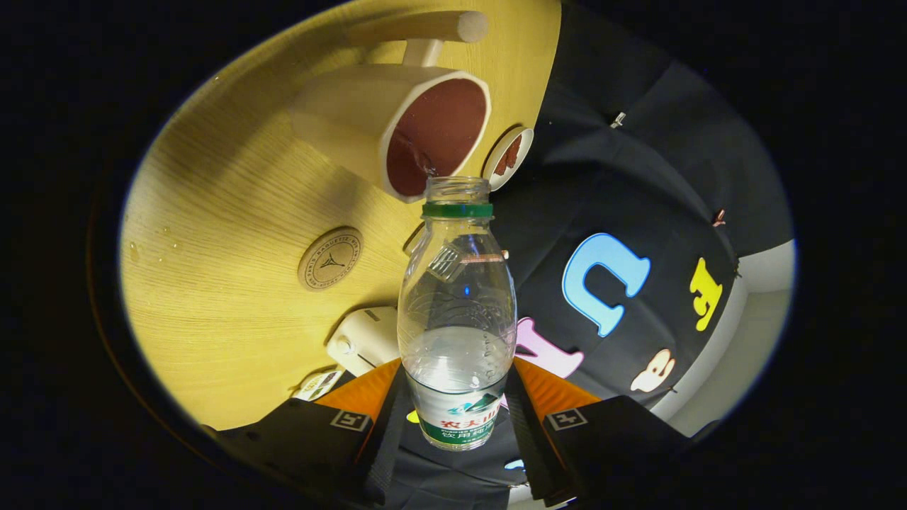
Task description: Take the bottle from table, then pour the juice into the cup, finally place the bottle on the coaster
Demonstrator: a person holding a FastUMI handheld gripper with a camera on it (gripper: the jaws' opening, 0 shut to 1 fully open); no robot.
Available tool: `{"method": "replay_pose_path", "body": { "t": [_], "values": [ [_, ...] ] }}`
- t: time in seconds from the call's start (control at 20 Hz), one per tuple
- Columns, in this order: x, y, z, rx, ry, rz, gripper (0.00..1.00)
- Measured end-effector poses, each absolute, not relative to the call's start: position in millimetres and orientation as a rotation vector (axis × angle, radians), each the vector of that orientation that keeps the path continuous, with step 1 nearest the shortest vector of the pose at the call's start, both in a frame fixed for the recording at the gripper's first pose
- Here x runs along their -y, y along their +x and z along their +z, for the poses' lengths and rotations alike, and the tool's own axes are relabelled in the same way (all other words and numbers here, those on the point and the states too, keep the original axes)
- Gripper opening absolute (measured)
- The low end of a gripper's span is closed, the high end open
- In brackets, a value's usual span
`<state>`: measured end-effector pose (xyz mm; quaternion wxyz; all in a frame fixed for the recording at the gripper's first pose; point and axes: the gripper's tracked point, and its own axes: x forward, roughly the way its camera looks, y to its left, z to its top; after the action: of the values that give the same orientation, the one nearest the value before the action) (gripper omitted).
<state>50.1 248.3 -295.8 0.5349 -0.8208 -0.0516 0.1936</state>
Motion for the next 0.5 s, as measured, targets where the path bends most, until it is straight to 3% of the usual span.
{"method": "replay_pose_path", "body": {
  "t": [0.5],
  "values": [
    [-265.6,53.7,-274.3,0.270,-2.026,0.425,0.74]
  ]
}}
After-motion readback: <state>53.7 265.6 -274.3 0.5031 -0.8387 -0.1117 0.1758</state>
